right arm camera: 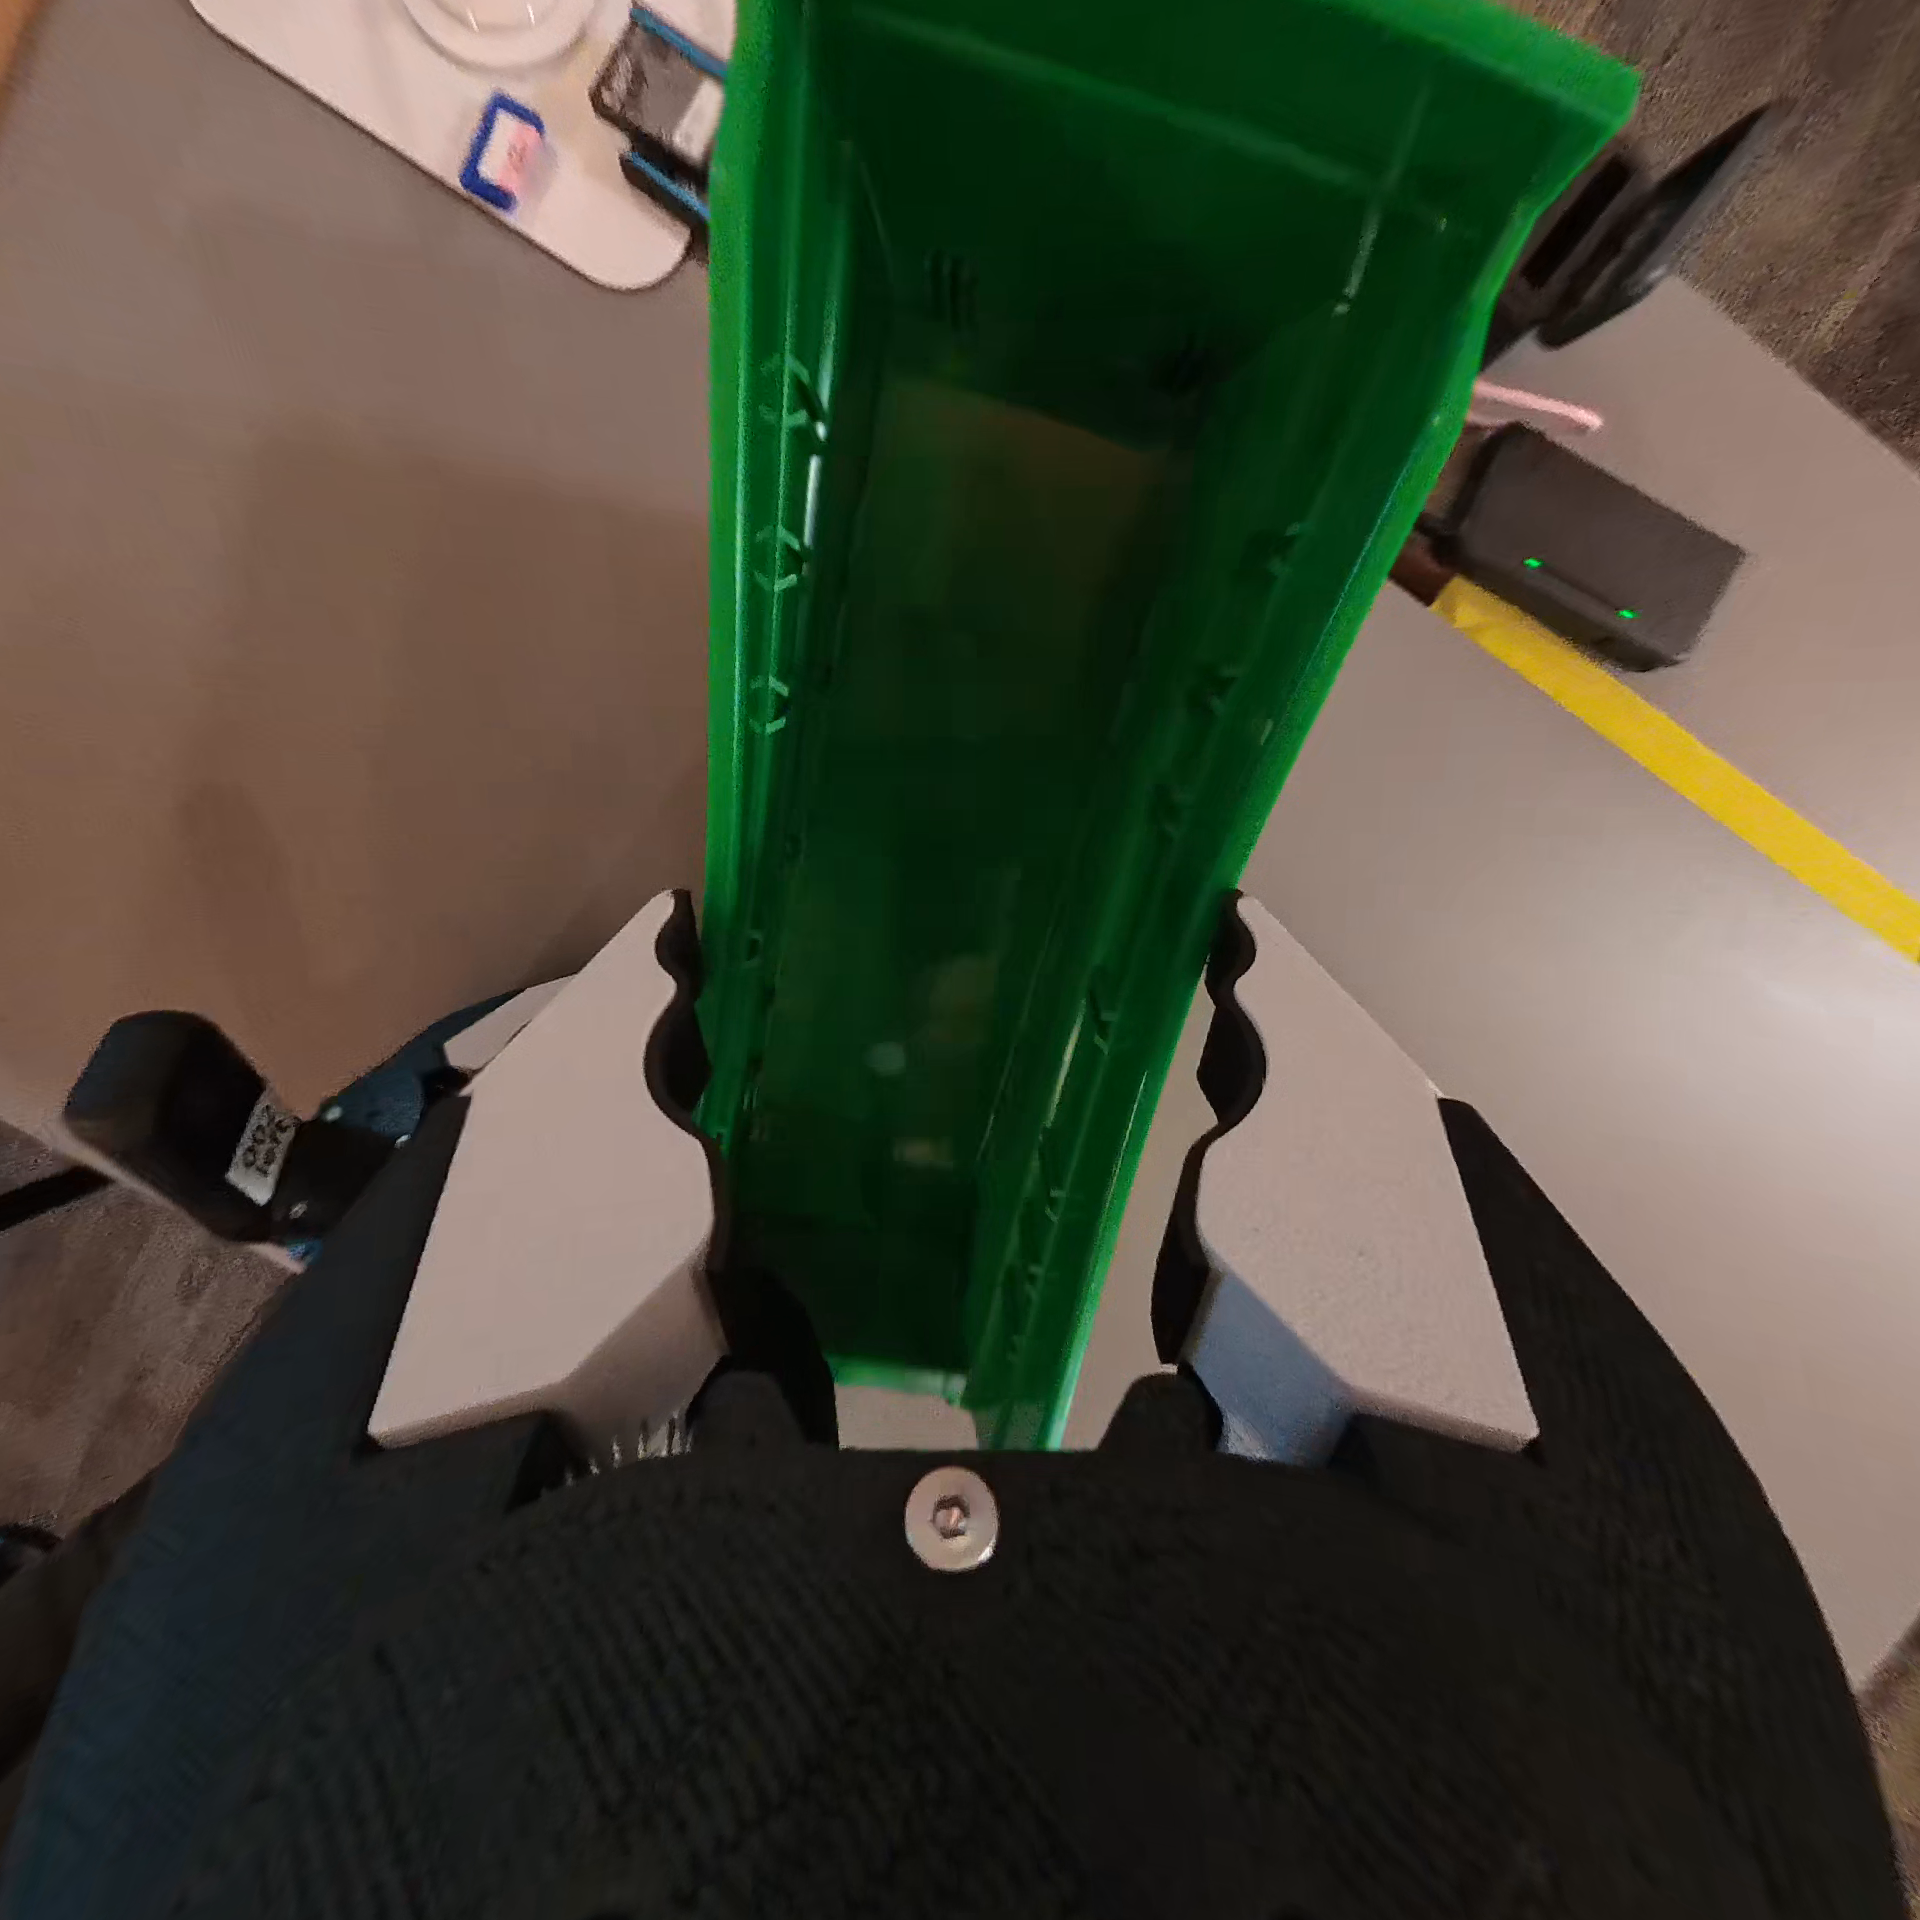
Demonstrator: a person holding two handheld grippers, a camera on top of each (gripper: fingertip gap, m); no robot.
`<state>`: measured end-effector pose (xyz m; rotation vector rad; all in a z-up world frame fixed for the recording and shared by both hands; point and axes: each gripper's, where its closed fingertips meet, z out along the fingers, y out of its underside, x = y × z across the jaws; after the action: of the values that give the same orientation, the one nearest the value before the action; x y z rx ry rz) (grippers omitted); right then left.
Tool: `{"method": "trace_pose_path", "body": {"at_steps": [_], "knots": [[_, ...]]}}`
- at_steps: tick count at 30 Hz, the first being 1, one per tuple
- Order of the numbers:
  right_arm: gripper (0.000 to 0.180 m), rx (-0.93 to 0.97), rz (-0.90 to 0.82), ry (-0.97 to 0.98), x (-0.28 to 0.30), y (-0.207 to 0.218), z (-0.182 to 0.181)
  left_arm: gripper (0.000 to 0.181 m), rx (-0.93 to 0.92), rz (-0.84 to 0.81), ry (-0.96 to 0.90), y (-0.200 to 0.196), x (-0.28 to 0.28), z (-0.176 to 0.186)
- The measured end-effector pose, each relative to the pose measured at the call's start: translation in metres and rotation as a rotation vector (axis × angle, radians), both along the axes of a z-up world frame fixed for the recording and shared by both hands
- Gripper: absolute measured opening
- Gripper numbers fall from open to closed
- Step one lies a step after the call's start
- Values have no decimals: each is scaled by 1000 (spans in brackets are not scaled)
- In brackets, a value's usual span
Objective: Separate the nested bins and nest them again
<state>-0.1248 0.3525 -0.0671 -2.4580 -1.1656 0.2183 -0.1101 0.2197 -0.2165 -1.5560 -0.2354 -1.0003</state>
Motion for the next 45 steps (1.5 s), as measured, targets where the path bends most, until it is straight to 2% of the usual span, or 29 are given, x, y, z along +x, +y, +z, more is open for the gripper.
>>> {"method": "trace_pose_path", "body": {"at_steps": [1,7,11,14,20,24,28,34,38,40,42,45], "knots": [[97,5,-4,22,6,0,12,149,2,1,-5,0,-1,0],[97,6,-89,207,79,17,68,149,11,-5,1,-1,1,1],[97,66,-242,128,180,50,62,149,13,-11,21,-1,3,1],[98,46,-360,48,262,68,34,148,18,2,13,-1,1,2],[98,-39,-587,-119,415,93,-57,147,32,31,48,-1,-1,3],[98,-152,-690,-122,480,98,-110,145,30,54,80,-2,-4,1],[100,-221,-696,-98,501,106,-143,145,15,48,72,0,-3,-1],[105,-232,-615,-115,496,125,-165,145,-7,46,91,2,-1,-6],[123,-207,-647,-118,491,138,-168,145,-16,47,86,2,-2,-7],[140,-149,-658,-177,496,145,-159,152,-27,80,89,4,-7,-9],[143,-41,-630,-174,483,158,-129,154,-25,116,96,4,-12,-8],[143,19,-486,49,397,159,-73,155,-39,104,93,5,-11,-10]]}}
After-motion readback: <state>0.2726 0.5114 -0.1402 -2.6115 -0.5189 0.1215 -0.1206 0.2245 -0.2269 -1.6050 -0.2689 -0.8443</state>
